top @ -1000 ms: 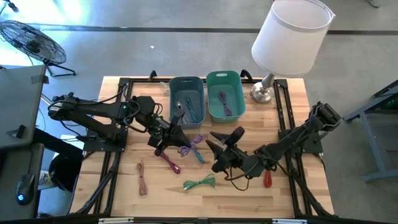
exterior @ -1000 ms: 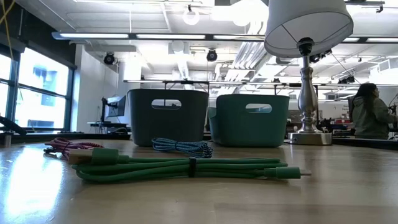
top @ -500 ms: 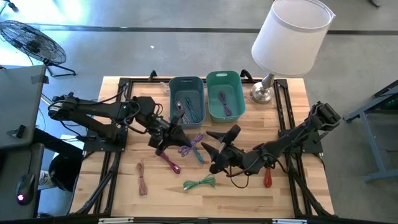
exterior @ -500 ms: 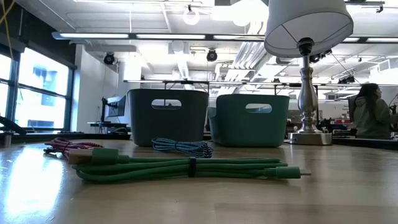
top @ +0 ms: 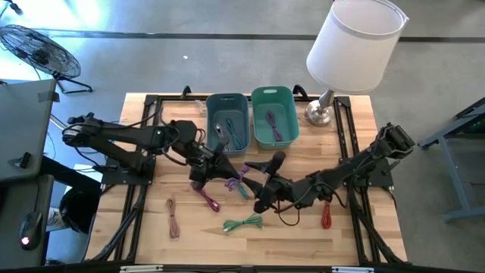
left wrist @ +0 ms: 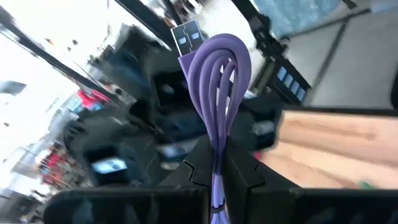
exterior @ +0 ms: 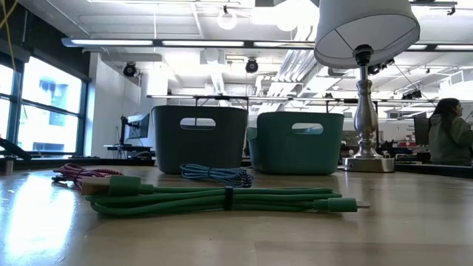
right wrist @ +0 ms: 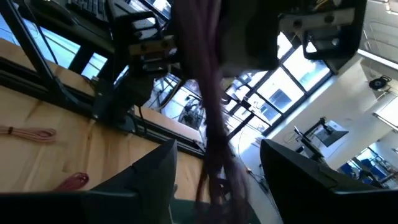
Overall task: Pick & Place USB Port
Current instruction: Put the violet charger cable into the green bin
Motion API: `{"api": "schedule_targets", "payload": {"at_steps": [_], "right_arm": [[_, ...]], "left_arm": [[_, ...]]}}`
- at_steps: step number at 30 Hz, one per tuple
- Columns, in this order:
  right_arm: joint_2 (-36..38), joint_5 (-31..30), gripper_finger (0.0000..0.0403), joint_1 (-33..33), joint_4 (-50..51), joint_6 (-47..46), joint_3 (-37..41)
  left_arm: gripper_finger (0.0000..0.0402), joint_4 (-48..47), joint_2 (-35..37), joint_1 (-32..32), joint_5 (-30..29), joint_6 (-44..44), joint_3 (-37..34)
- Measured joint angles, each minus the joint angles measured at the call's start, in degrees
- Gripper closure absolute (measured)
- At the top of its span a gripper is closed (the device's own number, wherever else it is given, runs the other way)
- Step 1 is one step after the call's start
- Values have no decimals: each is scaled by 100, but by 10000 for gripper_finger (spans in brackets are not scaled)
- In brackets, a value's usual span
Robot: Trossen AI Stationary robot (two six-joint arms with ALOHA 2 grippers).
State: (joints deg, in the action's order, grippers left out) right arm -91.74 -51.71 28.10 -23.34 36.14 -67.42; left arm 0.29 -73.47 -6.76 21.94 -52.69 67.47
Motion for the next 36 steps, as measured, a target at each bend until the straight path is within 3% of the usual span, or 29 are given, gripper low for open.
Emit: {"api": "schedule_targets", "payload": {"at_steps": [6,11,14,19,31,36], "right_arm": [[0,-5,185,-31,79,-8,0],[0,-46,219,-29,103,5,-1],[0,-73,267,-30,151,23,-1],[0,-293,382,-34,206,308,0],[0,-933,386,-7,429,147,0],[0,-1616,386,62,567,184,-2]], "left_arm": [[394,-46,-138,2,2,-107,-14],[394,17,-133,2,4,-125,-12],[394,7,-133,2,1,-127,-12],[377,16,-131,5,-261,-106,-7],[310,321,-131,0,-753,645,-7],[279,540,10,0,-764,644,-7]]}}
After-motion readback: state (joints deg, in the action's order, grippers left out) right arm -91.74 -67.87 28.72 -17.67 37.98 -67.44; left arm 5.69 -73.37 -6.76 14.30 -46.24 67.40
